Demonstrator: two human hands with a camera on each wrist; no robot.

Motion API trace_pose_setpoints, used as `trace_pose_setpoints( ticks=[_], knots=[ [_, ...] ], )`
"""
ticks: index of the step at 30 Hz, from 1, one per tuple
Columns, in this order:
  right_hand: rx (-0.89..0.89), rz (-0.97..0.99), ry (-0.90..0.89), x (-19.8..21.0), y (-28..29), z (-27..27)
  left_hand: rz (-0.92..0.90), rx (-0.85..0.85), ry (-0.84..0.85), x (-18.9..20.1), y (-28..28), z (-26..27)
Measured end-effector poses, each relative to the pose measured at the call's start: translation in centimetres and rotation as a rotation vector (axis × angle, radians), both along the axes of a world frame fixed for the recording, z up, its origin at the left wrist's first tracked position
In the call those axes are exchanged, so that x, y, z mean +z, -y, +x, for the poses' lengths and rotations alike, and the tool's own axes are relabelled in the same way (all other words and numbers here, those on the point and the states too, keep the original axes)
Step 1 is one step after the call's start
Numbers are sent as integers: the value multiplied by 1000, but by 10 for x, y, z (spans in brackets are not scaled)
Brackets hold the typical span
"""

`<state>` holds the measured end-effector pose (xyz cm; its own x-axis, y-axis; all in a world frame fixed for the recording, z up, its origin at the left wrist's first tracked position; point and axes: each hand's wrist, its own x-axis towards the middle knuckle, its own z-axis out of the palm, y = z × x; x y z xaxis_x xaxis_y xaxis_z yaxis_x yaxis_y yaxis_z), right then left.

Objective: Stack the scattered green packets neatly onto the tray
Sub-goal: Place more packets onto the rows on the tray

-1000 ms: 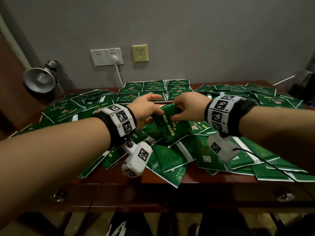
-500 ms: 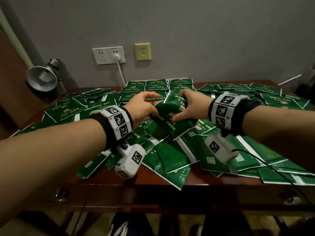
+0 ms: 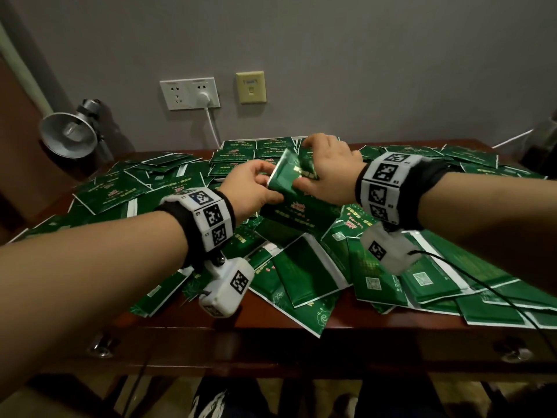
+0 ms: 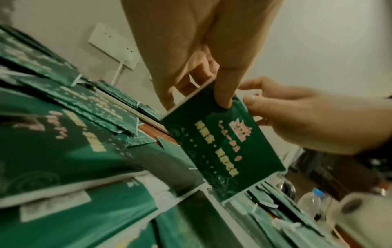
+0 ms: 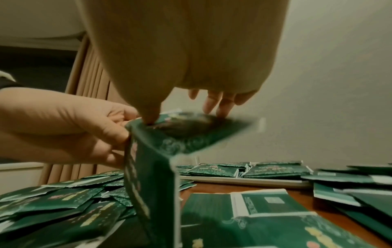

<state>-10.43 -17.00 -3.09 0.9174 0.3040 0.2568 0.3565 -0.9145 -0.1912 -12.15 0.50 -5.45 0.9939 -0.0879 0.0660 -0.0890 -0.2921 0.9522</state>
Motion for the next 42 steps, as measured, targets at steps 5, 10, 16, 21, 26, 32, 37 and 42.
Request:
trace_pose_setpoints(
  ticks=[5, 10, 16, 21, 26, 32, 37, 42],
  knots=[
    [137, -23, -296, 6, -10, -7, -125, 73, 24, 4, -5, 2],
    [100, -168, -157, 2, -5, 1, -191, 79, 23, 8, 4, 6],
    [-129, -165, -146, 4, 33, 20, 722, 36, 9, -3, 22, 8],
    [-144, -154, -182, -9, 43, 18, 1461, -189, 7, -31, 49, 6],
    [-105, -92, -217, -17, 40, 16, 1564, -222, 116, -29, 59, 13],
    [-131, -31, -174, -13, 42, 20, 1197, -102, 180, -8, 48, 10],
    [-202, 87, -205, -3, 49, 19, 487, 100, 103, 12, 15, -2],
    [-207, 40, -293, -4, 47, 14, 421, 291, -176, -15, -18, -14]
  ],
)
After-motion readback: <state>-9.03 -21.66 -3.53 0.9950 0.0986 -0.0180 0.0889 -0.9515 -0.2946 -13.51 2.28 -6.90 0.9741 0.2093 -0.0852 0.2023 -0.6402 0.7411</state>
